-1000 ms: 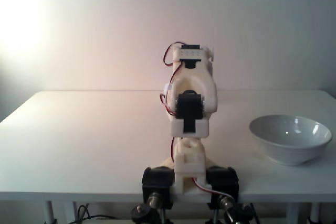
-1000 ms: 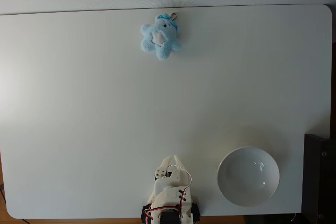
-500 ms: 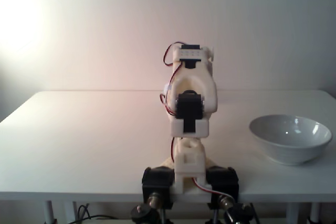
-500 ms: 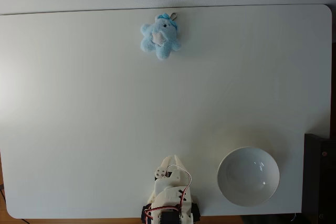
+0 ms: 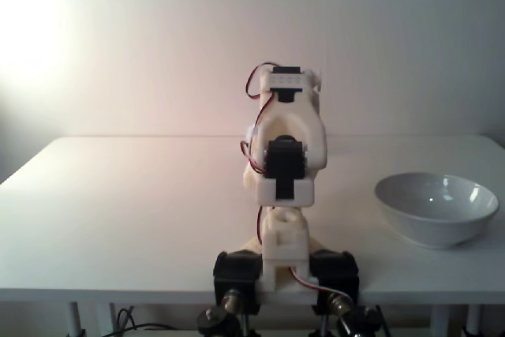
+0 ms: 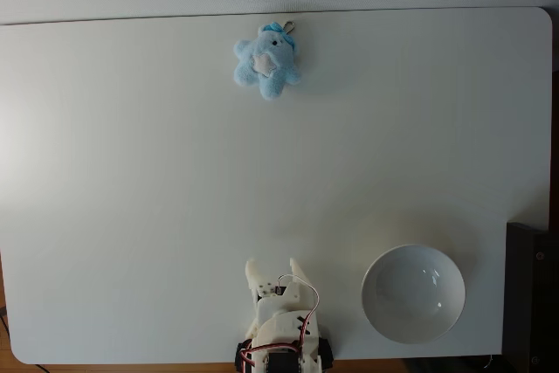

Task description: Grasp a skyblue doll and put it into the bowl.

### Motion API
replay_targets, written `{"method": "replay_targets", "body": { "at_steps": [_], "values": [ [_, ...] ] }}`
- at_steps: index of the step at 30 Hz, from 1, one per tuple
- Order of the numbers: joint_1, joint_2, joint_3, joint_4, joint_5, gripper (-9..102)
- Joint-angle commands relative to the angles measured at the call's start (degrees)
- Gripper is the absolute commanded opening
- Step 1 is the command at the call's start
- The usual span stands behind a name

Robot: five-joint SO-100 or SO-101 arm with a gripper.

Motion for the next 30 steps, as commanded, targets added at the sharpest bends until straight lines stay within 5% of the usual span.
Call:
{"method": "replay_targets", "body": {
  "at_steps": [1,30],
  "values": [
    [0.4,14.8,-4.3,2.5,-0.8,46],
    [0.3,-92.0,-111.0,1.7,0.2,46]
  ]
}}
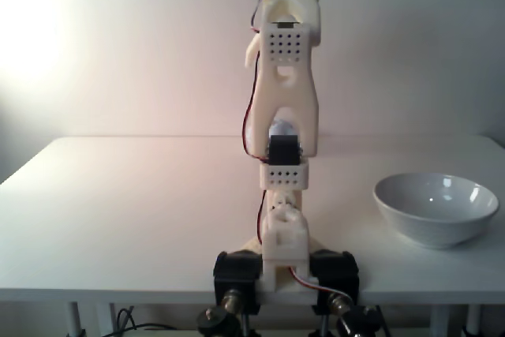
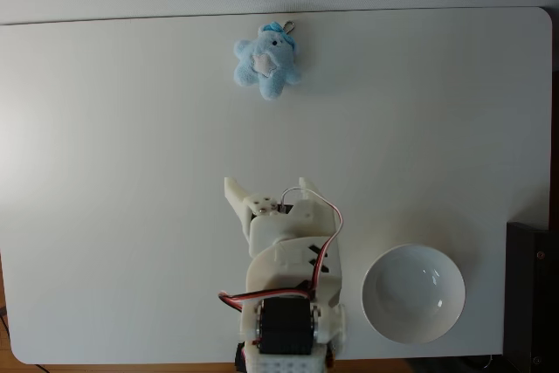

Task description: Grasp a skyblue doll and put it into the bowl.

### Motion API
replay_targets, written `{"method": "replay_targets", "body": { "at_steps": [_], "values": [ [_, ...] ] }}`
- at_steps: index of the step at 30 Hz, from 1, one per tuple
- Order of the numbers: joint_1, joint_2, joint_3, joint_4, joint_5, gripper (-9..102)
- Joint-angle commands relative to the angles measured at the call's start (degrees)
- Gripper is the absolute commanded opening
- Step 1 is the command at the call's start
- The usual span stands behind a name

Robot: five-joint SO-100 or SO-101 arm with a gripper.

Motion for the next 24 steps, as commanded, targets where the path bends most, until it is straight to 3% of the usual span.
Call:
{"method": "replay_targets", "body": {
  "at_steps": [1,8,16,24],
  "values": [
    [0.2,-10.5,-13.1,-0.7,0.6,46],
    [0.2,-26.2,-32.4,-0.4,1.5,55],
    [0.4,-37.6,-40.1,-1.1,3.3,63],
    [1.3,-45.5,-42.0,-11.2,3.3,64]
  ]
}}
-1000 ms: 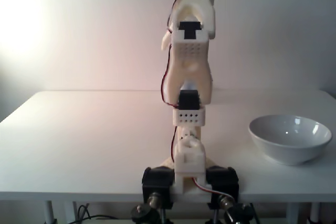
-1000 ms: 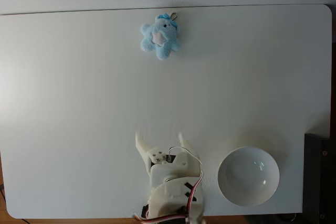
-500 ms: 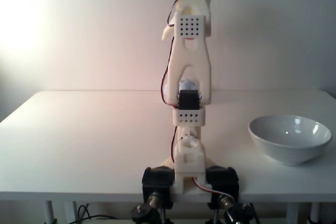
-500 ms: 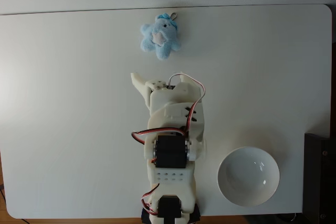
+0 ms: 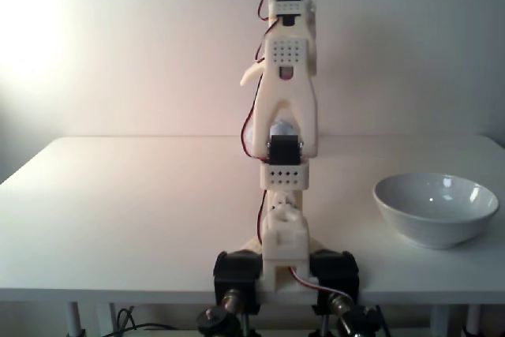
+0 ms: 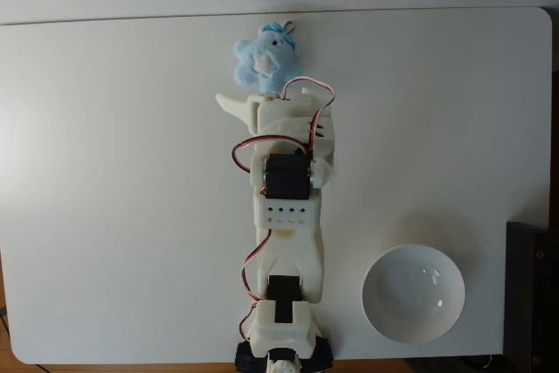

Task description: Grasp a skyblue doll and put it into the bowl.

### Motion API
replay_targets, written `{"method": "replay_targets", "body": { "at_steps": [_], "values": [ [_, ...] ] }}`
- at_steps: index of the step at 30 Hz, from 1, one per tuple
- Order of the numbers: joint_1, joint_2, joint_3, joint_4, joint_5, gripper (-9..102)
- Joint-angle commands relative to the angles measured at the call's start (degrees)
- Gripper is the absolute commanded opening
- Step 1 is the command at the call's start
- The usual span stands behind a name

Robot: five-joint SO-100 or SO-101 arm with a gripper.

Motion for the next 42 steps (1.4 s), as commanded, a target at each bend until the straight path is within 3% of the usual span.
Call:
{"method": "replay_targets", "body": {
  "at_steps": [1,17,30,36,42],
  "values": [
    [0.2,-1.1,-2.3,-5.0,0.4,64],
    [0.1,-14.2,-2.3,-23.6,-0.1,65],
    [0.1,-21.8,-2.4,-26.8,-0.4,94],
    [0.1,-23.9,-2.4,-27.0,-0.4,95],
    [0.1,-26.5,-2.4,-34.9,-0.5,95]
  ]
}}
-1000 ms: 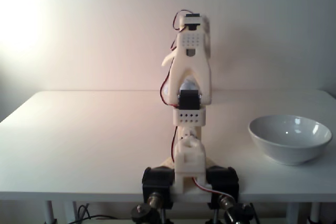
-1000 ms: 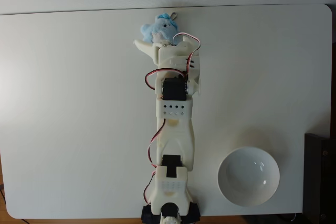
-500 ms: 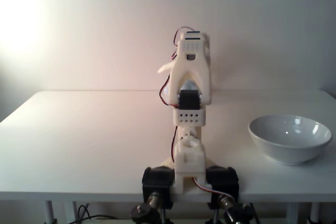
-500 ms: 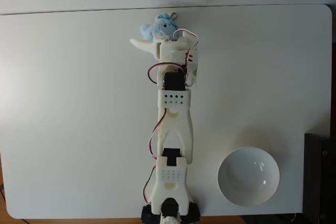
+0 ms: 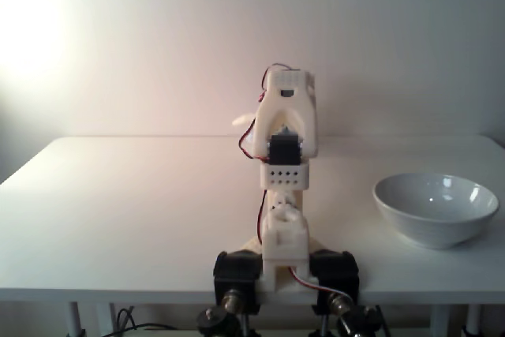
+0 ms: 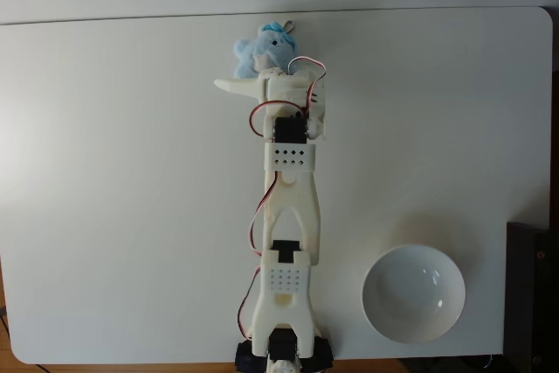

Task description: Grasp a skyblue doll and put it into the bowl.

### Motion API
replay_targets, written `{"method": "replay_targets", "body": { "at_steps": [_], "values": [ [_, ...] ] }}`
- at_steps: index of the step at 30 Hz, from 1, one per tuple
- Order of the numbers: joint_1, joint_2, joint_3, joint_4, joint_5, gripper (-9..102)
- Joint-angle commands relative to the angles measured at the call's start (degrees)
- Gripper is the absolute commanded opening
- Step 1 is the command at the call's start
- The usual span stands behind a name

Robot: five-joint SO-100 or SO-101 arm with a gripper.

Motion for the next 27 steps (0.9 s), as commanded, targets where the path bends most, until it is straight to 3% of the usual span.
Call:
{"method": "replay_targets", "body": {
  "at_steps": [1,15,27],
  "values": [
    [-0.2,-0.5,-1.9,-4.9,-0.4,95],
    [-0.2,-5.7,-1.9,-7.5,-0.4,92],
    [-0.9,-5.7,-1.9,-7.5,-0.4,45]
  ]
}}
